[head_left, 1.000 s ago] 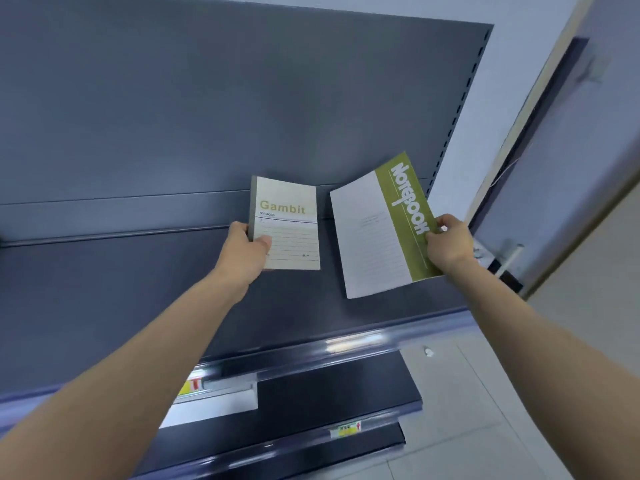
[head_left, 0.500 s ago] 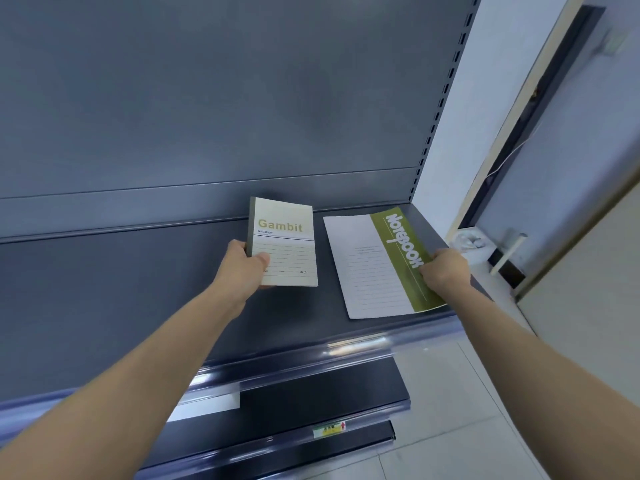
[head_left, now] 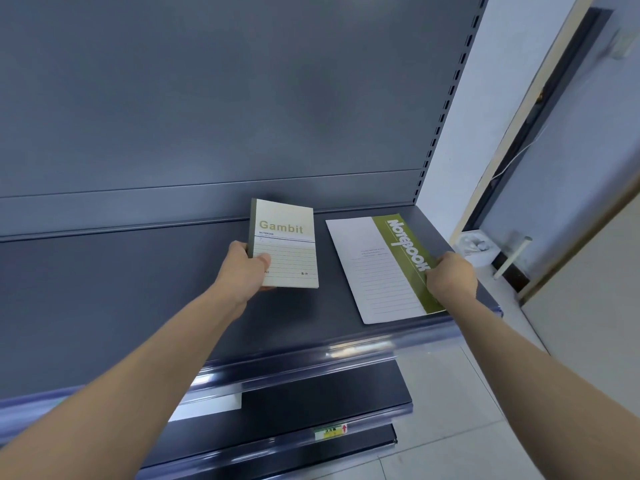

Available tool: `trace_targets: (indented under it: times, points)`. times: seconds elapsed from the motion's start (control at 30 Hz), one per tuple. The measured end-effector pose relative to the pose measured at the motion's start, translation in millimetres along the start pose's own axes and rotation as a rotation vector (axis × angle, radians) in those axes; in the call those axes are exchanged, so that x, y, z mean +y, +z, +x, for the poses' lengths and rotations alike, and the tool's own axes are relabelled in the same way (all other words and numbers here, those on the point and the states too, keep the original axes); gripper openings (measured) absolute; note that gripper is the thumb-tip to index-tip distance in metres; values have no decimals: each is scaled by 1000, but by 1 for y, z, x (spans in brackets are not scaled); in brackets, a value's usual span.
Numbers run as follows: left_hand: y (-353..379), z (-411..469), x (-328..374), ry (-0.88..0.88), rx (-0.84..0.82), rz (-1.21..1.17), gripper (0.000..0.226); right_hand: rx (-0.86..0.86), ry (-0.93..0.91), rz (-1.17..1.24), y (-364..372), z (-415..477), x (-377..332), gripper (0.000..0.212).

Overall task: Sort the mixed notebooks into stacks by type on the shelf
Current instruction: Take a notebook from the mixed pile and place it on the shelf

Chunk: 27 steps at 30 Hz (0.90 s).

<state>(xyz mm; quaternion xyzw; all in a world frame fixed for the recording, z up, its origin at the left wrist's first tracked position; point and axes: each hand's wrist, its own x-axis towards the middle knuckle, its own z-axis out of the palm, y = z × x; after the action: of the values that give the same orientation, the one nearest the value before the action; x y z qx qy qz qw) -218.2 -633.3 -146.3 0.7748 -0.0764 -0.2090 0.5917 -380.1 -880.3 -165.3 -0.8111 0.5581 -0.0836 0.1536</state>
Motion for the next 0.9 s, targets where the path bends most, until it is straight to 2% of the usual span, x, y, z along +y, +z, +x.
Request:
trace_targets:
  times: [0.1,0.33,0.47,0.63,0.9]
  points:
    - [-7,-2,-2,-6,10,-3,15,97,-79,-131,-4,-9,-11,27]
    - [-41,-13,-7,-18,76,-21,14,97,-689,4,-10,-52,-100,27]
    - [-82,-20,-18,-27,125,-12,16,130,-928,-55,-11,-96,-151,29]
    - [-145,-27,-39,-82,141,25,29,111,-1052,-65,-5,-149,-197,31]
    - [-244,-25,-66,-209,95,91,35,72,-1038,-131,13,-221,-256,33]
